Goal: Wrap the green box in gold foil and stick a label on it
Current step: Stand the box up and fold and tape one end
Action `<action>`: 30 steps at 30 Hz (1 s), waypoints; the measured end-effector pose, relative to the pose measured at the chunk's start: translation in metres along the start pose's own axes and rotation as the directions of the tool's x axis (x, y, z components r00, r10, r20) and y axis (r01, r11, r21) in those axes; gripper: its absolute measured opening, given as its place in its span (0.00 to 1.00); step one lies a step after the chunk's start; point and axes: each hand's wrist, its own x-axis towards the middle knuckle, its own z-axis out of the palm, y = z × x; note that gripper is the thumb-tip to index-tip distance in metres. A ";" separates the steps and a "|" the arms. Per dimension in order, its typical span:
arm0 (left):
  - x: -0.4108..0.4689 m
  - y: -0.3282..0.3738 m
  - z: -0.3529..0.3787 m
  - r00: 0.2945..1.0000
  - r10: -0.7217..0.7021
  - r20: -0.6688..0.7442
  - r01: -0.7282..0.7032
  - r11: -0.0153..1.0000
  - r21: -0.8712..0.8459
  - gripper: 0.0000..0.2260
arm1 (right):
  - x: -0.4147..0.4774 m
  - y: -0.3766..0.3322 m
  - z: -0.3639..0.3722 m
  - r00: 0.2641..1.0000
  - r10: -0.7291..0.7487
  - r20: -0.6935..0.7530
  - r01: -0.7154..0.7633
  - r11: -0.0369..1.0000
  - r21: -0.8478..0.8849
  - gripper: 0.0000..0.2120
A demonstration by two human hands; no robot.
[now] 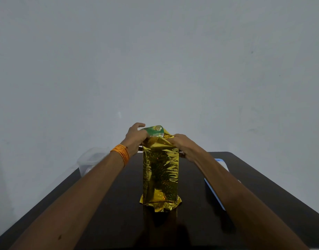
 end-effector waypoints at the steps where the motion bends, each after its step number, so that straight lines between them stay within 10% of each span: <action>1: 0.001 -0.001 -0.004 0.999 0.021 -0.033 -0.021 1.000 -0.004 0.23 | 0.000 0.001 -0.001 1.000 -0.001 -0.007 0.001 1.000 -0.013 0.08; 10: -0.022 0.029 -0.007 0.857 0.380 -0.347 -0.422 0.905 -0.050 0.07 | -0.004 0.000 0.003 0.999 -0.015 -0.048 0.019 0.996 0.090 0.14; 17: -0.053 0.033 0.040 0.756 0.647 -0.098 -0.617 0.754 0.225 0.10 | -0.012 0.002 0.001 0.976 0.000 -0.216 0.061 0.959 0.278 0.20; 24: -0.059 0.018 0.083 0.768 0.640 0.032 -0.615 0.722 0.318 0.07 | -0.042 0.023 -0.057 0.898 -0.156 -0.412 0.169 0.986 -0.004 0.09; 30: -0.072 -0.003 0.126 0.761 0.616 0.202 -0.628 0.625 0.464 0.06 | -0.079 0.066 -0.122 0.835 -0.132 -0.534 -0.016 0.965 -0.263 0.07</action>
